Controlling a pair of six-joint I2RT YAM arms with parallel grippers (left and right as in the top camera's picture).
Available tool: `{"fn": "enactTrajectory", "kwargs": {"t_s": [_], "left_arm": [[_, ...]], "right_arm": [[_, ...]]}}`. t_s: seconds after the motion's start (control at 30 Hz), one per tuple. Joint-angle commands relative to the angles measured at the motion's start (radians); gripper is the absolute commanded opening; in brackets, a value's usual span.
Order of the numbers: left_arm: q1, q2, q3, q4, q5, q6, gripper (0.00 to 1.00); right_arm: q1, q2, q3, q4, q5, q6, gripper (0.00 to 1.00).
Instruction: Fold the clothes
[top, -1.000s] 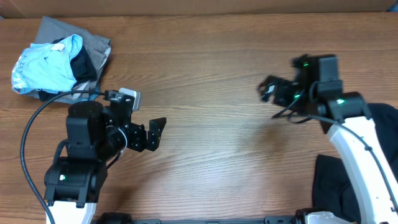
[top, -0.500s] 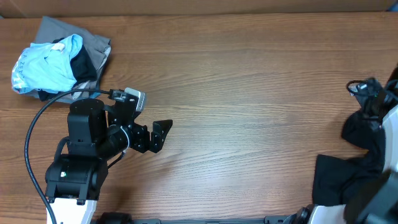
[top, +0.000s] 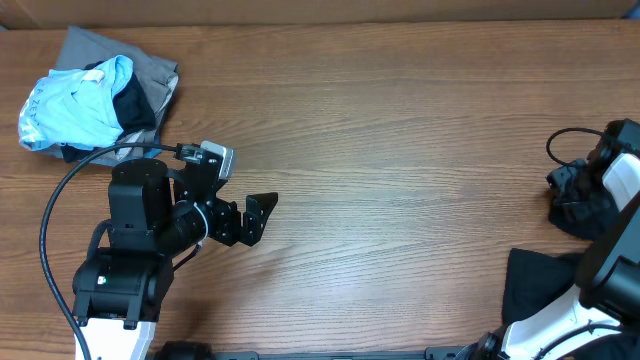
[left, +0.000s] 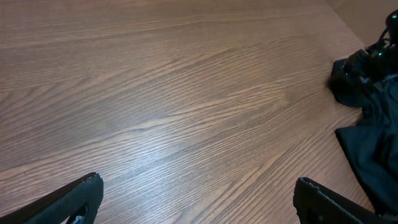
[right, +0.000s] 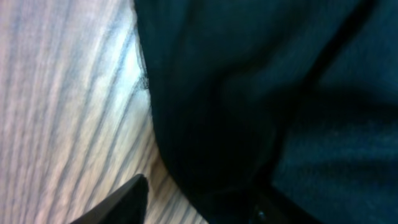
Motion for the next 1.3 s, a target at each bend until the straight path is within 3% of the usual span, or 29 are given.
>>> {"fn": "enactTrajectory", "kwargs": {"t_s": [0.0,0.03,0.17,0.37,0.67,0.73,0.77,0.83,1.0,1.27], "left_arm": [[-0.006,-0.002,0.030,0.002,0.020,-0.014,1.00],[-0.006,-0.002,0.030,0.001,0.023,-0.016,1.00],[-0.006,-0.003,0.030,-0.001,0.023,-0.017,1.00],[-0.006,-0.003,0.048,-0.019,0.006,-0.014,1.00],[-0.006,-0.003,0.251,-0.174,-0.125,-0.013,1.00],[-0.006,-0.003,0.329,-0.246,-0.187,-0.013,1.00],[-0.006,-0.003,0.370,-0.280,-0.205,-0.013,1.00],[-0.006,-0.003,0.430,-0.322,-0.217,-0.013,1.00],[-0.006,-0.004,0.497,-0.348,-0.214,-0.014,1.00],[-0.007,0.078,0.462,-0.333,-0.212,-0.025,1.00]], "right_arm": [[0.003,0.029,0.018,-0.009,0.010,0.008,0.29],[0.008,0.029,0.018,-0.008,-0.010,0.008,0.19],[0.043,0.005,0.059,-0.009,-0.146,-0.043,0.04],[0.235,-0.085,0.163,-0.010,-0.341,-0.198,0.04],[0.788,-0.132,0.238,0.011,-0.370,-0.233,0.04],[0.921,-0.132,0.238,0.031,-0.357,-0.233,0.36],[0.983,-0.132,0.238,0.042,-0.329,-0.233,0.46],[1.059,-0.133,0.240,0.054,-0.268,-0.232,0.56],[1.125,-0.153,0.277,0.011,-0.084,-0.175,0.69],[0.878,-0.374,0.298,-0.162,-0.064,-0.145,0.70]]}}
